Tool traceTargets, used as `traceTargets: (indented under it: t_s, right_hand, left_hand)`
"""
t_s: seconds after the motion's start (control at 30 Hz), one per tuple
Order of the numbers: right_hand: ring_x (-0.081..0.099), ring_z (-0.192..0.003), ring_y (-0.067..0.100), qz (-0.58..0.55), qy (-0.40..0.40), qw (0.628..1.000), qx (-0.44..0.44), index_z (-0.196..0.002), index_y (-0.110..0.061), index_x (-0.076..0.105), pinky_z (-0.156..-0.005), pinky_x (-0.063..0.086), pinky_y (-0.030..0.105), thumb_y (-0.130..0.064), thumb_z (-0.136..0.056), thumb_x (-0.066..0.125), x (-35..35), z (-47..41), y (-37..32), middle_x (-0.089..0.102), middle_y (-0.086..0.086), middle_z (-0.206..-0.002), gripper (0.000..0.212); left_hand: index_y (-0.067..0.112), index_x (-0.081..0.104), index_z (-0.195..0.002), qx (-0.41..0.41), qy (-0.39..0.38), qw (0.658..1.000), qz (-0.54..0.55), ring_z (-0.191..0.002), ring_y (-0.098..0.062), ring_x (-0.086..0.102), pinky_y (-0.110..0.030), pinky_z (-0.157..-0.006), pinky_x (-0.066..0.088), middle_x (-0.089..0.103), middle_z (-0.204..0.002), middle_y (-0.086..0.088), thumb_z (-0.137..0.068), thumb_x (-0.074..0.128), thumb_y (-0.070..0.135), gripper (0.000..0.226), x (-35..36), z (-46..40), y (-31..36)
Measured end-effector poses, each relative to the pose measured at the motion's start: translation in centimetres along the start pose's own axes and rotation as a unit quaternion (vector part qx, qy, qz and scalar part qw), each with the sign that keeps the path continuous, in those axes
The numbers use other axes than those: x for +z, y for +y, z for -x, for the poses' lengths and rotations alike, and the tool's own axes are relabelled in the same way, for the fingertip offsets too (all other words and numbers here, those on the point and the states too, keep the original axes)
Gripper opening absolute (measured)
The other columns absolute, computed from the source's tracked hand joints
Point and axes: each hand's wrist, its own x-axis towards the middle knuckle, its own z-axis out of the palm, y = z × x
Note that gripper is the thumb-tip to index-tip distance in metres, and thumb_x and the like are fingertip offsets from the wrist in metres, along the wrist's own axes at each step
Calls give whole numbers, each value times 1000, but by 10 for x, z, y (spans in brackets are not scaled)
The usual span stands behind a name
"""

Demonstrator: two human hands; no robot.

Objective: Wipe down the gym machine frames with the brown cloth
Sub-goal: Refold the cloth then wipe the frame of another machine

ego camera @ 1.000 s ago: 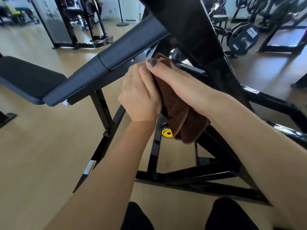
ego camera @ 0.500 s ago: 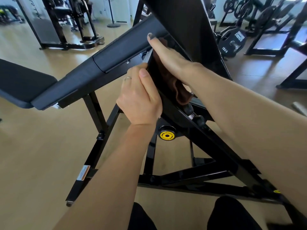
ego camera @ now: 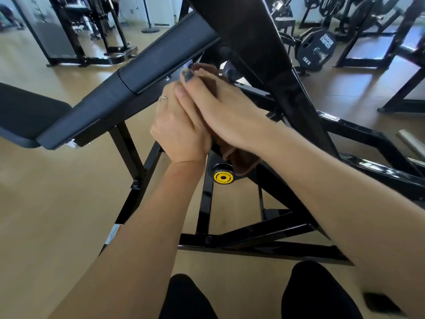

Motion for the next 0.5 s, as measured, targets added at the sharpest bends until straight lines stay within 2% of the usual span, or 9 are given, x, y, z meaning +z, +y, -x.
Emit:
traceTargets:
  t_s: [0.07,0.13,0.2,0.27,0.33,0.4,0.43,0.5]
  right_hand:
    - [59,-120,18,-18,-1,999,35,-115,-33,66,-98,42,36,-73,-99,22,-4,-22,1,66,-7,-123,61]
    - [49,-134,19,-40,-12,996,80,-135,-30,61,-101,34,33,-74,-99,24,-8,-46,6,58,-2,-142,69]
    - [36,-148,23,-55,-16,991,118,-154,-26,46,-113,28,35,-76,-98,26,-9,-61,10,40,2,-161,77]
    - [36,-148,25,-57,-16,990,130,-156,-24,43,-118,28,38,-75,-99,26,-9,-66,10,39,5,-162,78]
    - [47,-139,25,-37,-1,993,108,-146,-25,54,-106,36,34,-72,-100,25,-7,-56,9,53,3,-148,71]
    - [55,-124,22,0,4,999,48,-128,-27,63,-93,36,32,-67,-103,25,-3,-34,5,62,-2,-128,61]
    - [56,-119,20,14,11,1000,20,-125,-27,63,-91,35,31,-65,-104,26,0,-22,3,63,-3,-125,57]
    - [56,-116,19,25,39,999,-9,-136,-25,59,-90,32,28,-60,-105,30,5,2,3,62,0,-133,55]
  left_hand:
    - [4,71,-104,6,10,1000,5,-91,-29,63,-31,-73,40,71,-98,-9,-106,36,9,35,0,1,2]
    - [8,72,-108,13,19,1000,9,-95,-24,63,-26,-74,36,72,-103,-4,-106,30,13,42,1,1,3]
    - [9,72,-108,24,28,999,17,-95,-23,64,-26,-74,38,73,-103,-4,-105,26,17,48,1,0,2]
    - [8,72,-107,37,35,999,16,-94,-21,63,-24,-74,36,73,-102,-3,-104,25,18,48,0,0,2]
    - [9,72,-107,35,30,999,4,-93,-20,61,-22,-72,31,73,-101,-4,-105,27,17,46,2,0,1]
    - [6,71,-104,12,17,1000,-6,-90,-26,61,-24,-69,30,71,-97,-7,-106,30,15,42,2,0,-1]
    - [3,70,-102,1,10,1000,-13,-88,-30,63,-26,-67,30,71,-95,-9,-107,35,14,38,2,-1,0]
    - [2,70,-106,-8,-15,999,-34,-90,-33,65,-30,-67,34,71,-99,-11,-106,45,16,29,2,-2,-1]
